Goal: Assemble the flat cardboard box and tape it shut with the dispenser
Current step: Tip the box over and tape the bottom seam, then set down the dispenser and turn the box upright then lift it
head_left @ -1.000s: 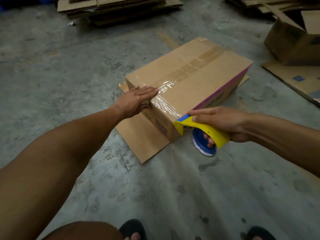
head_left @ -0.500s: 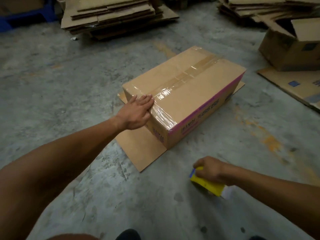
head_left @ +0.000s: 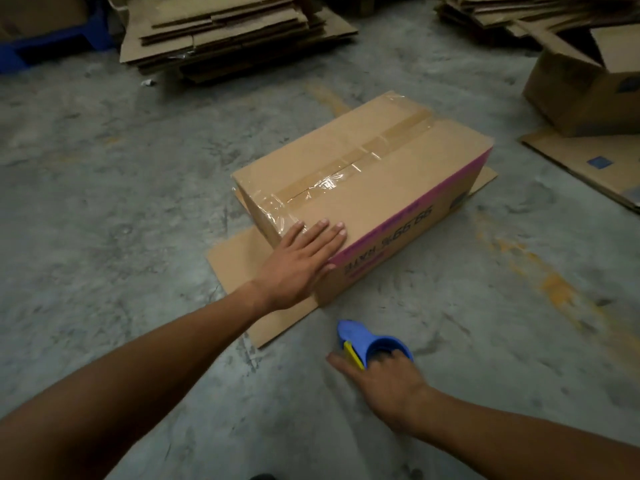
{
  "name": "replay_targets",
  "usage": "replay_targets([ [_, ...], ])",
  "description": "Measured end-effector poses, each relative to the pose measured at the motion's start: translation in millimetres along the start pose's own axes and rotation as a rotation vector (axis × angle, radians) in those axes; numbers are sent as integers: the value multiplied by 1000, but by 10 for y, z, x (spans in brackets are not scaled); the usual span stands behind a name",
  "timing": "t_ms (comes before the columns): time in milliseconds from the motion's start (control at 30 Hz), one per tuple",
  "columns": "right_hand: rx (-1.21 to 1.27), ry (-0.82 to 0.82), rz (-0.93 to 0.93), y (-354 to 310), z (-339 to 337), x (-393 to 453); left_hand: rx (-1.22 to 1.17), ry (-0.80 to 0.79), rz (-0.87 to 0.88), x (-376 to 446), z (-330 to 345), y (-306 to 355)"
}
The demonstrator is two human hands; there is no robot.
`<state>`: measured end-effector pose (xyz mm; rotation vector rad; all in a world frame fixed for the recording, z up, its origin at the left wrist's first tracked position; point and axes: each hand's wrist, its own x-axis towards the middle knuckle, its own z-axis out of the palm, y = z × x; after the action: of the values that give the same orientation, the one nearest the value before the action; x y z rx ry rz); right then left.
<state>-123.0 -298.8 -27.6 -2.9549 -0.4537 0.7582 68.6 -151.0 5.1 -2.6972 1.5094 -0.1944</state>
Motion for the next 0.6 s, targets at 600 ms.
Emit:
replay_targets([
  [600, 32, 853, 190, 824, -1644, 1074, -416, 124, -834, -1198, -141, -1038],
])
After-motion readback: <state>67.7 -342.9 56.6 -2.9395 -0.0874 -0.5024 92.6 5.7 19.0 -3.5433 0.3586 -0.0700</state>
